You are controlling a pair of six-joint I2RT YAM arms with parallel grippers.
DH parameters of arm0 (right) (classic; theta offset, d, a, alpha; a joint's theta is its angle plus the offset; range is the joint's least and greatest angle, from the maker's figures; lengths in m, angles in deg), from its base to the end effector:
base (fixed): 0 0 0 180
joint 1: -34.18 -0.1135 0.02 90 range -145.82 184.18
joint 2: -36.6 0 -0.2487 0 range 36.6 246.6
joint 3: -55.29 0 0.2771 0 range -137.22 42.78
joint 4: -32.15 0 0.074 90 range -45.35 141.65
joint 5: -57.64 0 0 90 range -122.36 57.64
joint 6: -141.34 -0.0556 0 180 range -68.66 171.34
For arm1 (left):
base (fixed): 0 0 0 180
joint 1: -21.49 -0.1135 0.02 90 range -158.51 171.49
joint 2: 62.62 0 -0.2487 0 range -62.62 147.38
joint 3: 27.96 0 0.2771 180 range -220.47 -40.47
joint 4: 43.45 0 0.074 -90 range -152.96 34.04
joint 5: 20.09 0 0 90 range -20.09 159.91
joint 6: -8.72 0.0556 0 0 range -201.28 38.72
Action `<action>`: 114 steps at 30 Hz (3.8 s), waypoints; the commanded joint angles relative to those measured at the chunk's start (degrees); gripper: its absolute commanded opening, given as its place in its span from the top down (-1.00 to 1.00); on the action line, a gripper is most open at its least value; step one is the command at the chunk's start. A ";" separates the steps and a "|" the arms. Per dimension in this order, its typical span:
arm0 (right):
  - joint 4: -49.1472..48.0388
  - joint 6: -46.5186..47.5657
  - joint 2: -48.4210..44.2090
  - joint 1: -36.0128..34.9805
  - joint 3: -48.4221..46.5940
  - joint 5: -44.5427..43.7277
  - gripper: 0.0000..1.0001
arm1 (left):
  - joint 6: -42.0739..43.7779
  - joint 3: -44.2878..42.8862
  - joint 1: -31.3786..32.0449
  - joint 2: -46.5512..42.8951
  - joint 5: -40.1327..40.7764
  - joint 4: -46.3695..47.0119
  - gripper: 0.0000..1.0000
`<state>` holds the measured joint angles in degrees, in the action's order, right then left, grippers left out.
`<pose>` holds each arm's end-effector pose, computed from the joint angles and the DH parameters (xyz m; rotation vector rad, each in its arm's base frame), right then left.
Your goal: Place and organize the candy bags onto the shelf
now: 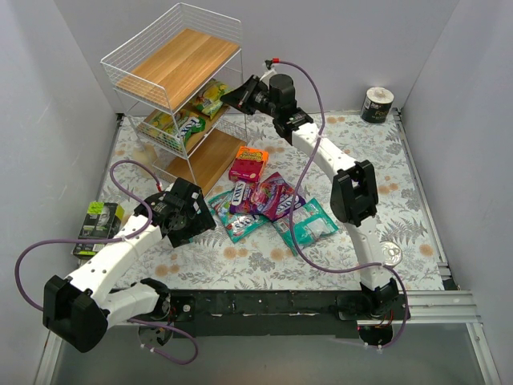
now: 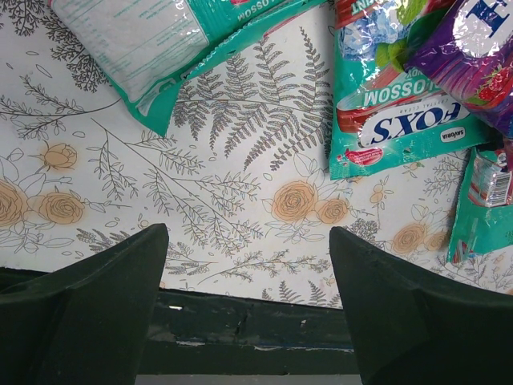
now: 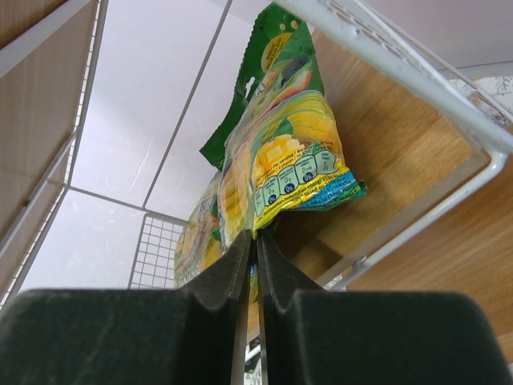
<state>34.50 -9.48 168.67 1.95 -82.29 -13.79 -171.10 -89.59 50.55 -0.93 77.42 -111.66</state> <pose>0.4888 0.3291 0.3317 0.1356 1.7259 1.5001 0.2019 -0.1039 0.2122 -1.4536 2.4095 -0.3712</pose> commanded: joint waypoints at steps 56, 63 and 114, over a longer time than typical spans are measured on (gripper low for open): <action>22.72 23.73 -60.35 -9.78 72.60 -22.26 -0.41 | 6.51 10.80 -23.88 16.09 -14.45 23.18 -0.25; 23.68 23.29 -59.83 -9.78 72.34 -22.35 -0.40 | -2.27 15.54 -13.51 13.29 -15.41 21.69 -0.25; 11.03 20.48 -8.15 -22.53 41.49 2.70 -0.51 | 1.67 13.17 -28.09 13.81 -14.62 15.89 0.11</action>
<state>46.52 12.64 158.03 -20.52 -39.41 -12.64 -169.68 -78.80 22.66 11.37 65.61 -97.17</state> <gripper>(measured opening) 0.774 0.469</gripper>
